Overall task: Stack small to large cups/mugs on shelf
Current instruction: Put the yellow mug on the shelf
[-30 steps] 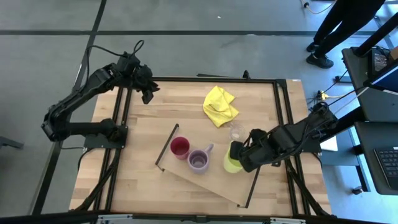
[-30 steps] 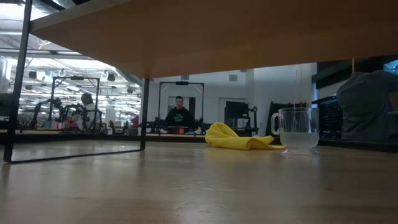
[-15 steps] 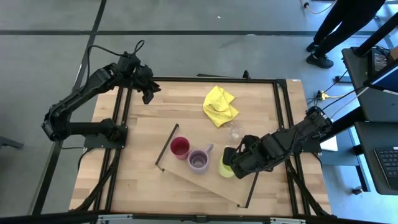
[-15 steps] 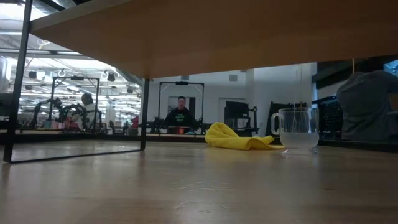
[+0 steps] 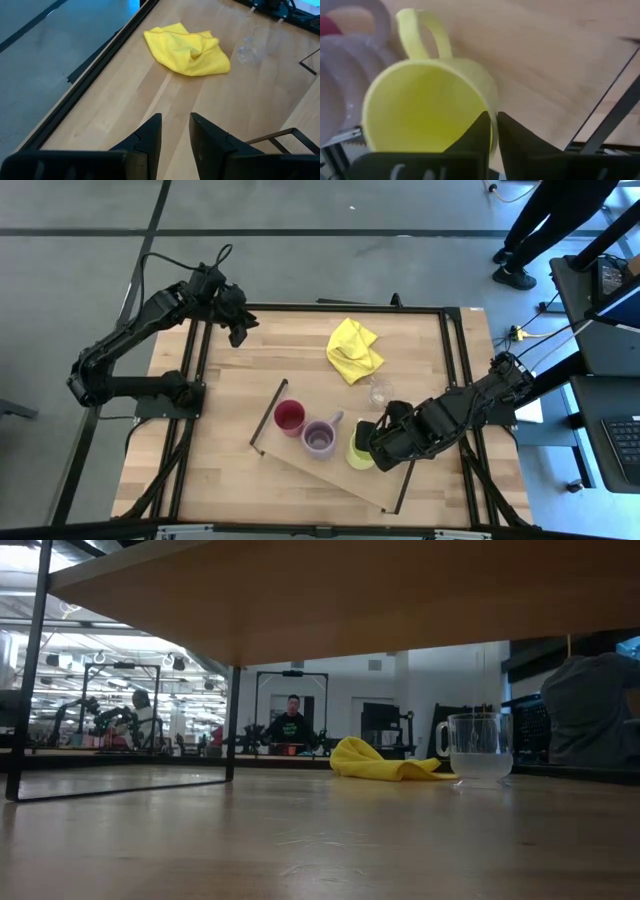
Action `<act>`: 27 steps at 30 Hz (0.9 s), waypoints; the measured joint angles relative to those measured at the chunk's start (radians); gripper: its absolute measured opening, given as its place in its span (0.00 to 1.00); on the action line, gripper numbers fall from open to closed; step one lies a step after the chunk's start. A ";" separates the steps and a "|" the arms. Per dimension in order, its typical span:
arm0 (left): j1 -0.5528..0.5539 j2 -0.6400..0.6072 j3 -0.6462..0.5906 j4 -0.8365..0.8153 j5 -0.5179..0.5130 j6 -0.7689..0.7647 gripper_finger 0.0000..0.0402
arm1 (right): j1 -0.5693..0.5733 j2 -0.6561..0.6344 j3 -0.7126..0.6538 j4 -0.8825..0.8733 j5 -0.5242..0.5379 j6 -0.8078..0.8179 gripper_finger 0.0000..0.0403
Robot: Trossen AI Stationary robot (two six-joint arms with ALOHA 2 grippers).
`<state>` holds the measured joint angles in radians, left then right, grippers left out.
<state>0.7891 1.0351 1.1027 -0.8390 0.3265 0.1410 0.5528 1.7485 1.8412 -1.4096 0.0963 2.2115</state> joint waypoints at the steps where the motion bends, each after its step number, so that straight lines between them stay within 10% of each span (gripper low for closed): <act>1: 0.000 0.000 0.000 0.001 0.000 0.000 0.23 | 0.001 0.000 0.000 0.008 0.004 -0.002 0.11; 27: 0.000 0.000 0.000 0.020 0.005 -0.008 0.23 | 0.054 -0.002 0.194 -0.163 0.228 -0.026 0.32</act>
<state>0.7887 1.0351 1.1027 -0.8192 0.3313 0.1333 0.6067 1.7466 2.0357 -1.5727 0.3248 2.1856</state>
